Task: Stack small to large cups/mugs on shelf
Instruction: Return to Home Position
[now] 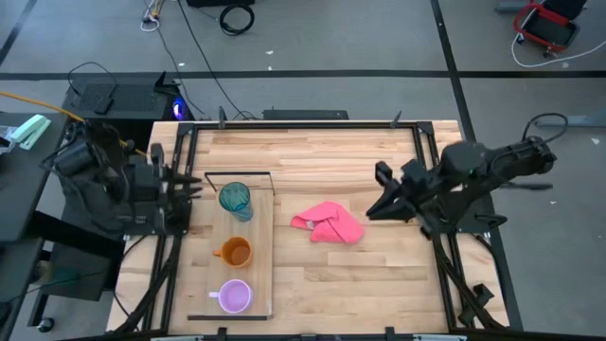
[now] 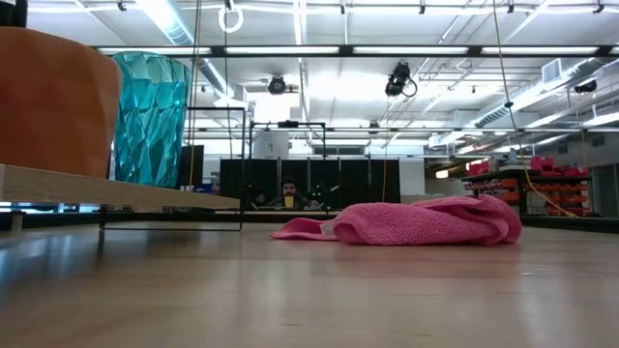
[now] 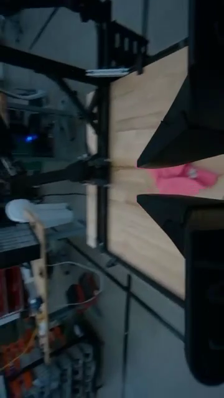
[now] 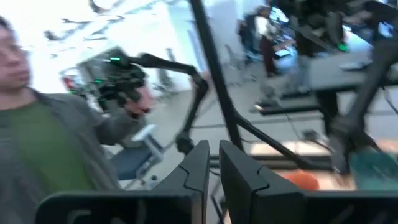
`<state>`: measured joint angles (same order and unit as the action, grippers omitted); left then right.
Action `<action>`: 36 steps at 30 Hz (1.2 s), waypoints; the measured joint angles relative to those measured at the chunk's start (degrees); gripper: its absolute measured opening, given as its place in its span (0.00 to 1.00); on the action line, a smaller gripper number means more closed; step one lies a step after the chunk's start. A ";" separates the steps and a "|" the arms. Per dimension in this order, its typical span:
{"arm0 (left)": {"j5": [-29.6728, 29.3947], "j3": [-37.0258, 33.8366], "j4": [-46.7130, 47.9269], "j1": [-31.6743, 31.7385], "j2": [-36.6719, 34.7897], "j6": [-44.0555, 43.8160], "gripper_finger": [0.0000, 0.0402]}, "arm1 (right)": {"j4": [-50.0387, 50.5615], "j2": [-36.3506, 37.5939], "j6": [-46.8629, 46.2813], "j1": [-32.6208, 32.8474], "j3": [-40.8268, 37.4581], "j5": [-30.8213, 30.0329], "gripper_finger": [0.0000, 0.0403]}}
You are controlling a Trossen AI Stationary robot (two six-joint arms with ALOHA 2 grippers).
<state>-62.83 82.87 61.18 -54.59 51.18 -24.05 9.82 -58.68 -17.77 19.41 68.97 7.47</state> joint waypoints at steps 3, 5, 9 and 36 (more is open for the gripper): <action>2.58 0.00 -6.43 2.28 -1.24 8.36 0.21 | -1.96 1.24 0.14 -5.32 0.00 9.97 0.11; 5.97 0.00 -11.50 4.17 -1.57 14.58 0.21 | -2.31 1.54 -0.10 -9.25 0.00 16.43 0.11; 14.13 0.00 -21.01 9.37 -1.57 27.18 0.20 | -2.49 1.41 -0.18 -16.35 0.00 26.27 0.11; 57.41 0.00 -33.92 75.18 0.72 39.13 0.21 | -5.72 1.17 1.27 -60.61 0.00 63.43 0.11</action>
<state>-5.43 82.87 27.26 20.59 51.90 15.08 4.10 -57.52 -16.50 -41.20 68.97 70.89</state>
